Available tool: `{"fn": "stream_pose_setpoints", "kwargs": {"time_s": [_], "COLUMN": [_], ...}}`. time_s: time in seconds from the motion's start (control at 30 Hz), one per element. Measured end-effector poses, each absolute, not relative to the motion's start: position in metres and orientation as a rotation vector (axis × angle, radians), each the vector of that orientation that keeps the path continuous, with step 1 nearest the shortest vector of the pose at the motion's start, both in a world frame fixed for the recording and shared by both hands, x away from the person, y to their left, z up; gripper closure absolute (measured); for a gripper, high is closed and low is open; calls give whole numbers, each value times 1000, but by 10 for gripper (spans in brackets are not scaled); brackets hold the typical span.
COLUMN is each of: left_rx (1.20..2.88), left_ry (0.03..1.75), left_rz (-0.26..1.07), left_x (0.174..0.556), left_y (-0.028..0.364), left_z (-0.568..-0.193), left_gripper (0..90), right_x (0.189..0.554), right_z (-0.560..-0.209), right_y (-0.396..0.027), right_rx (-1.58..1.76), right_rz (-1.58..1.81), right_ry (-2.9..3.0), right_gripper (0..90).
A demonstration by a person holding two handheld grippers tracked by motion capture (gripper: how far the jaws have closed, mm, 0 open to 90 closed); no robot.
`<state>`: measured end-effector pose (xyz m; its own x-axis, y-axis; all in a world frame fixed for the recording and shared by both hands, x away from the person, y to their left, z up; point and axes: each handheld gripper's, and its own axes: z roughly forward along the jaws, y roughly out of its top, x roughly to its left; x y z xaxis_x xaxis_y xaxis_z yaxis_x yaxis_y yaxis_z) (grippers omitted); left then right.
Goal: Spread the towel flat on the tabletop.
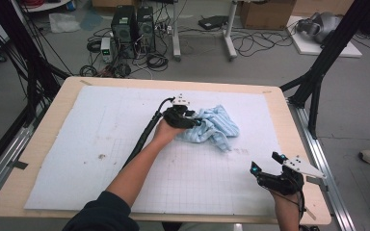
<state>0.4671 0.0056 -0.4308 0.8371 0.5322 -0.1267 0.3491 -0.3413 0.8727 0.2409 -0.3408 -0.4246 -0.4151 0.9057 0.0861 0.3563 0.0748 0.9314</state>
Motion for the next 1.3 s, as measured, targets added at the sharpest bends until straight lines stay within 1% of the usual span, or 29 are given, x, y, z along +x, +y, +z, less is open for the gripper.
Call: {"fn": "stream_pose_setpoints", "kwargs": {"time_s": [0.03, 0.07, 0.1, 0.2, 0.37, 0.53, 0.87, 1.07, 1.13, 1.2, 1.3], "left_rx": [1992, 1992, 1992, 1973, 1937, 1891, 1823, 1811, 1803, 1811, 1810], "left_ry": [621, 621, 615, 607, 613, 655, 686, 703, 710, 708, 702], "left_rz": [217, 217, 205, 174, 169, 152, 155, 170, 174, 172, 178], "left_x": [466, 466, 465, 463, 458, 454, 437, 425, 422, 420, 418], "left_y": [7, 7, 8, 11, 26, 54, 91, 112, 117, 121, 122], "left_z": [-430, -430, -429, -424, -420, -422, -422, -430, -431, -432, -431], "left_gripper": [709, 744, 760, 773, 784, 787, 787, 787, 787, 787, 787], "right_x": [241, 241, 241, 241, 242, 246, 256, 276, 290, 293, 308], "right_z": [-424, -424, -425, -425, -425, -425, -424, -421, -419, -419, -416], "right_y": [-340, -340, -340, -340, -337, -329, -303, -278, -265, -261, -249], "right_rx": [1250, 1250, 1253, 1251, 1258, 1240, 1175, 1096, 1063, 1057, 1051], "right_rz": [1334, 1334, 1333, 1334, 1347, 1356, 1357, 1336, 1326, 1331, 1340], "right_ry": [1823, 1823, 1825, 1827, 1829, 1852, 1950, 2029, 2066, 2072, 2094], "right_gripper": [88, 88, 88, 88, 88, 88, 88, 88, 88, 88, 89]}}
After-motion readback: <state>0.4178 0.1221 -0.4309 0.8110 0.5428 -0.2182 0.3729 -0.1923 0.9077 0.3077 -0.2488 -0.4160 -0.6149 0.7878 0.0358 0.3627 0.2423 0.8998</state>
